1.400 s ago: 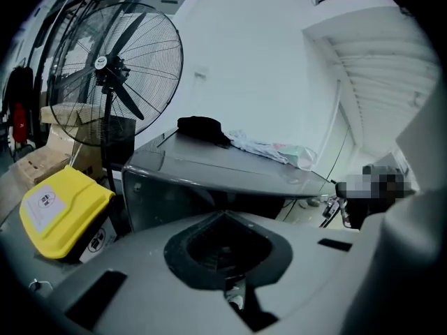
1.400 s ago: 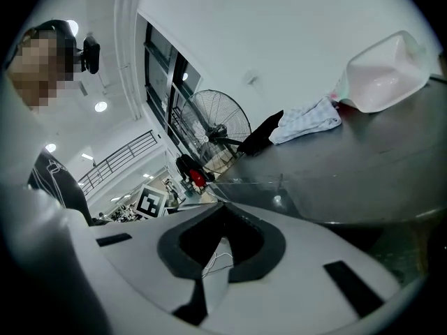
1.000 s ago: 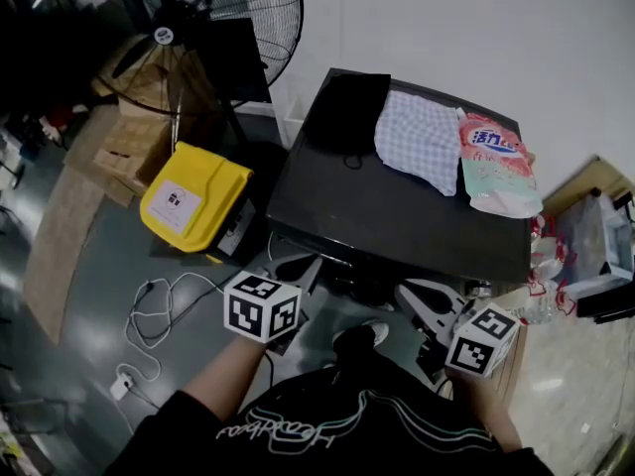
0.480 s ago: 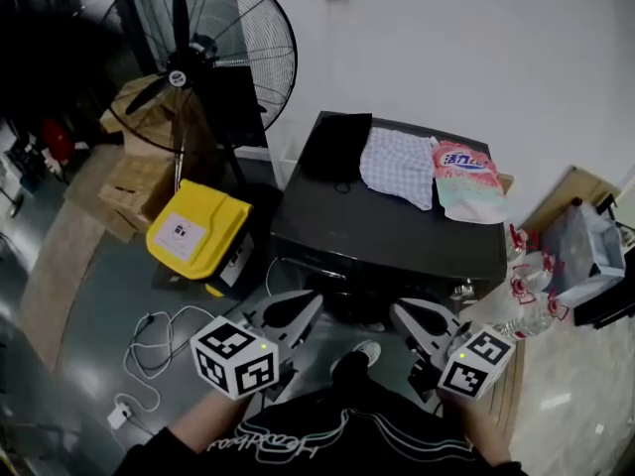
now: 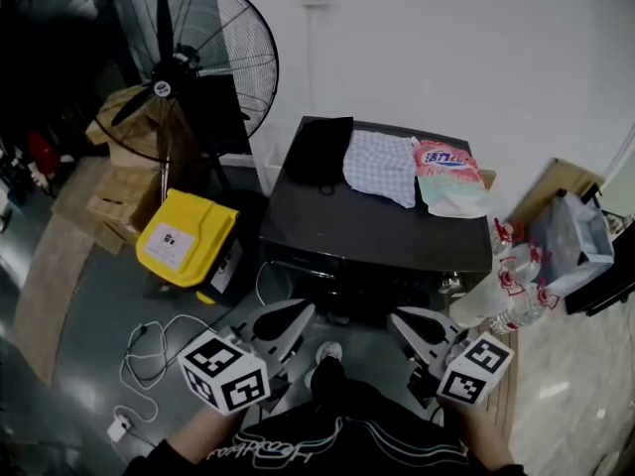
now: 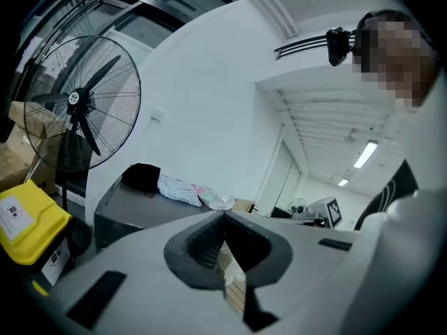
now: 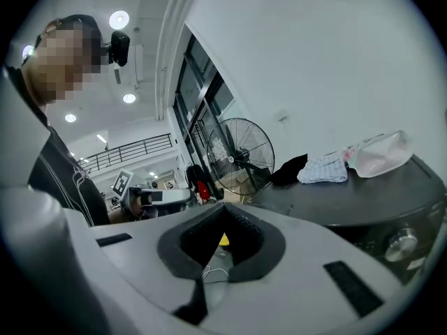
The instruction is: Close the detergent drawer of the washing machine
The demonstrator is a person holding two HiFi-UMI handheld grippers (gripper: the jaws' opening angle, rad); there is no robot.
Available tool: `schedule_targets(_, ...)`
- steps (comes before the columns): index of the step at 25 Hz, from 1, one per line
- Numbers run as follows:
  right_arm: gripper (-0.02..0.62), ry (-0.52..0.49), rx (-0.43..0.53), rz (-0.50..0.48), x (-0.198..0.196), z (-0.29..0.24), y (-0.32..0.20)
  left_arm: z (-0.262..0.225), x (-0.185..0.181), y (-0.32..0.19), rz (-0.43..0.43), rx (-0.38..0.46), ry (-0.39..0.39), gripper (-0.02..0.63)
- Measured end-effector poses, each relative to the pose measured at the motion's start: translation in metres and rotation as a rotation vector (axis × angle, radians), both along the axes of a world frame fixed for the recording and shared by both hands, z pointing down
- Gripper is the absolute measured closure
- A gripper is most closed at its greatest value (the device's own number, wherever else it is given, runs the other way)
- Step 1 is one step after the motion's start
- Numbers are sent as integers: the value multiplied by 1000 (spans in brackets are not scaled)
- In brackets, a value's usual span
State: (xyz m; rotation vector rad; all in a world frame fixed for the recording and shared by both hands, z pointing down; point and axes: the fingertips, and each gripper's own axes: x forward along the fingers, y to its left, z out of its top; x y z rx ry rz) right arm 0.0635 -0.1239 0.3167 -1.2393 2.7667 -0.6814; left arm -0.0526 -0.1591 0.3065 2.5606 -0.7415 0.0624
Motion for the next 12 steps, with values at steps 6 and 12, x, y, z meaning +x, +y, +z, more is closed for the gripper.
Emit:
schedule_targets(6, 569, 18, 7, -12, 0, 1, 2, 4, 3, 5, 14, -1, -1, 583)
schedule_targets(12, 569, 17, 32, -23, 3, -5, -5, -8, 9, -1, 22, 58, -25, 583)
